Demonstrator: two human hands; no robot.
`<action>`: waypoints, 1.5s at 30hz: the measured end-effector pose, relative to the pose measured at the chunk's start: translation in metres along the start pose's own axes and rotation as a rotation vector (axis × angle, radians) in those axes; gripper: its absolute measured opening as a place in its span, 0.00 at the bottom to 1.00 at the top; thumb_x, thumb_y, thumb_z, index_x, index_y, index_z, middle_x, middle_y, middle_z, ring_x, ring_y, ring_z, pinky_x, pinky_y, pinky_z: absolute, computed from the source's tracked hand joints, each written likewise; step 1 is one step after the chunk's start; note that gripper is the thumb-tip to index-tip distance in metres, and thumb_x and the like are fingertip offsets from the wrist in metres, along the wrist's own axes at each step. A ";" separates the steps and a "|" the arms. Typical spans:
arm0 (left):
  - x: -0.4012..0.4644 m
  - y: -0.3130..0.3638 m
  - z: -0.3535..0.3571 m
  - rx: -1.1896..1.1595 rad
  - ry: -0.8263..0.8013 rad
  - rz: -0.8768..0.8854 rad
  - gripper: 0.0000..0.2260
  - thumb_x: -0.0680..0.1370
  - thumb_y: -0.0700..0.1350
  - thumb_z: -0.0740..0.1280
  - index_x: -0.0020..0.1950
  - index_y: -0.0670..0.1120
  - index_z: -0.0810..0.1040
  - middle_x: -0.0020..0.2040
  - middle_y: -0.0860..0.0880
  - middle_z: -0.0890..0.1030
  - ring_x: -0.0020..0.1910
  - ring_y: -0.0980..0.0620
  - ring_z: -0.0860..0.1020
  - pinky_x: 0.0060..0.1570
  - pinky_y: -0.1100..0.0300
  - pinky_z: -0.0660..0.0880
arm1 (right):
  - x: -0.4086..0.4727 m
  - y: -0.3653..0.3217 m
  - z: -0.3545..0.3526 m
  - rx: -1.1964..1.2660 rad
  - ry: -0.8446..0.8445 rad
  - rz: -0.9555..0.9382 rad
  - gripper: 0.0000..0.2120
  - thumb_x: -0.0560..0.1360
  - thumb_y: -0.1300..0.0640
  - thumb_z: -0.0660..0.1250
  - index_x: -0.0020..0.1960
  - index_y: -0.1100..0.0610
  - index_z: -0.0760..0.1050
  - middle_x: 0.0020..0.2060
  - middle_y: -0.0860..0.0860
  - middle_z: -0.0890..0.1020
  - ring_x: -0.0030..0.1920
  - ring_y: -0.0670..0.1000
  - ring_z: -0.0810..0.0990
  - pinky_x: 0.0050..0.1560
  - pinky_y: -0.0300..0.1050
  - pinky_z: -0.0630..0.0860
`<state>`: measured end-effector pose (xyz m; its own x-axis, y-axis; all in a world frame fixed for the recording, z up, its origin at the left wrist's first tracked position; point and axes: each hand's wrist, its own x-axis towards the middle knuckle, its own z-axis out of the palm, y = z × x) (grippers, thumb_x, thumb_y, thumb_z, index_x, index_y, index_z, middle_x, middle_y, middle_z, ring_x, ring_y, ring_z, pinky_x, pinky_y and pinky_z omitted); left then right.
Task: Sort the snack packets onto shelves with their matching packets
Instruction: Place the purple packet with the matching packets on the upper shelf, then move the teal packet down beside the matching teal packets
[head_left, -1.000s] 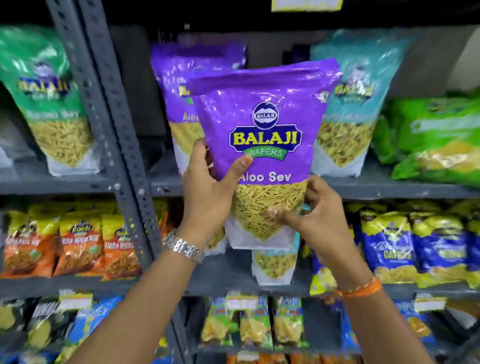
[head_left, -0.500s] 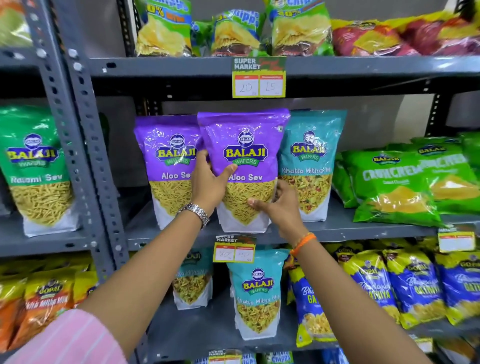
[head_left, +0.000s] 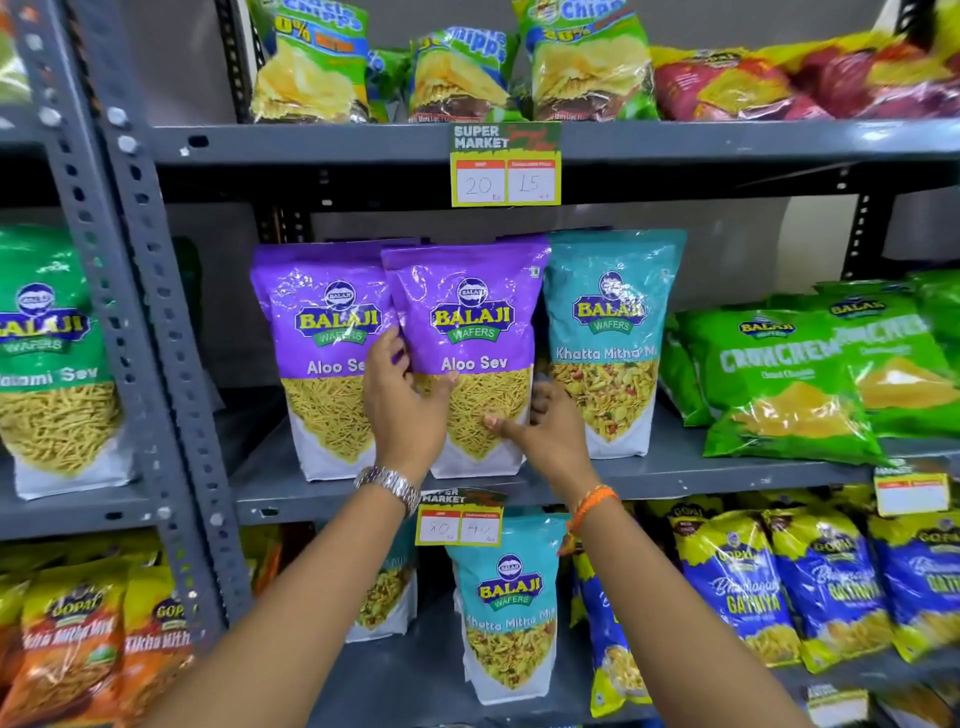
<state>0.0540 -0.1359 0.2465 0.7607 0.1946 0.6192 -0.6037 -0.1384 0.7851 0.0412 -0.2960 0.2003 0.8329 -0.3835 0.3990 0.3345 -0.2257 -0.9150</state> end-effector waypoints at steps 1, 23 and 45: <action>-0.008 0.002 -0.001 -0.053 0.013 0.006 0.36 0.69 0.36 0.79 0.73 0.43 0.67 0.70 0.43 0.74 0.67 0.48 0.76 0.68 0.55 0.75 | -0.006 -0.002 -0.005 -0.027 -0.005 -0.012 0.38 0.61 0.52 0.84 0.65 0.61 0.72 0.58 0.57 0.84 0.58 0.55 0.83 0.61 0.57 0.81; -0.068 -0.021 0.157 0.100 -0.433 -0.143 0.36 0.68 0.49 0.79 0.72 0.47 0.66 0.69 0.49 0.74 0.69 0.50 0.73 0.72 0.53 0.68 | 0.102 -0.030 -0.162 0.196 0.050 0.015 0.41 0.60 0.57 0.84 0.69 0.63 0.71 0.64 0.59 0.81 0.61 0.55 0.83 0.60 0.53 0.82; -0.106 0.025 0.134 0.240 -0.453 -0.005 0.38 0.63 0.61 0.80 0.66 0.48 0.68 0.63 0.51 0.82 0.60 0.48 0.80 0.50 0.57 0.75 | 0.022 -0.067 -0.199 0.216 0.173 -0.094 0.11 0.68 0.65 0.79 0.45 0.54 0.82 0.44 0.51 0.89 0.48 0.53 0.88 0.46 0.48 0.83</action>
<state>-0.0096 -0.2899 0.2021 0.8226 -0.2376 0.5165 -0.5684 -0.3676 0.7361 -0.0513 -0.4677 0.2823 0.7124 -0.5215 0.4695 0.5080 -0.0783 -0.8578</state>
